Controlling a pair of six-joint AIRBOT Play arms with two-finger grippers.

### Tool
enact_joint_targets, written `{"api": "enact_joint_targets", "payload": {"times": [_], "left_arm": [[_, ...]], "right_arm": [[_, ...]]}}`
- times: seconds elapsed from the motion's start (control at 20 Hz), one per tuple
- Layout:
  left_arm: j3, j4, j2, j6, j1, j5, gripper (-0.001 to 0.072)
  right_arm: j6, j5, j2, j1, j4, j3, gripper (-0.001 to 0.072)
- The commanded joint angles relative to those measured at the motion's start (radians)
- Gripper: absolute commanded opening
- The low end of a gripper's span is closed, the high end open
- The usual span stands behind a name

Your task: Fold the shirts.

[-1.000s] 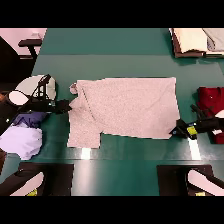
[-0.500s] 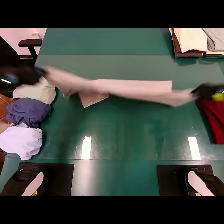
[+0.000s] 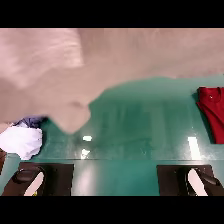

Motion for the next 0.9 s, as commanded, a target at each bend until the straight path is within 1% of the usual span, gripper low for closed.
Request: {"api": "enact_joint_targets", "payload": {"times": [0.0,0.1,0.25,0.35,0.4,0.5,0.55,0.65,0.75,0.85], "left_arm": [[0.099,0.043,-0.002,-0.044,0.001,-0.069,0.0021],[0.074,0.096,-0.039,-0.076,0.001,-0.217,0.0021],[-0.051,0.093,-0.134,-0.075,0.001,-0.429,0.0022],[-0.183,0.089,-0.207,-0.071,0.001,-0.480,0.0023],[-0.271,0.086,-0.245,-0.071,0.001,-0.472,0.0023],[-0.445,0.085,-0.323,-0.070,0.000,-0.414,0.0023],[-0.532,0.080,-0.366,-0.069,0.000,-0.366,0.0023],[-0.662,0.072,-0.464,-0.061,0.000,-0.245,0.0023],[-0.701,0.067,-0.586,-0.047,0.000,-0.111,0.0023],[-0.684,0.022,-0.700,0.027,0.000,0.010,0.0022]], "right_arm": [[0.018,0.180,-0.067,-0.017,-0.003,0.161,0.0013],[0.051,0.230,-0.122,-0.017,-0.002,0.186,0.0013],[0.066,0.245,-0.180,0.008,0.004,0.091,0.0013],[0.066,0.254,-0.237,0.071,-0.006,-0.014,0.0013],[0.066,0.253,-0.274,0.115,-0.014,-0.077,0.0013],[0.073,0.251,-0.361,0.192,-0.086,-0.187,0.0013],[0.084,0.251,-0.416,0.222,-0.117,-0.241,0.0013],[0.084,0.229,-0.536,0.248,-0.134,-0.317,0.0013],[0.082,0.176,-0.668,0.246,-0.134,-0.337,0.0013],[0.079,0.092,-0.793,0.240,-0.126,-0.303,0.0013]]}}
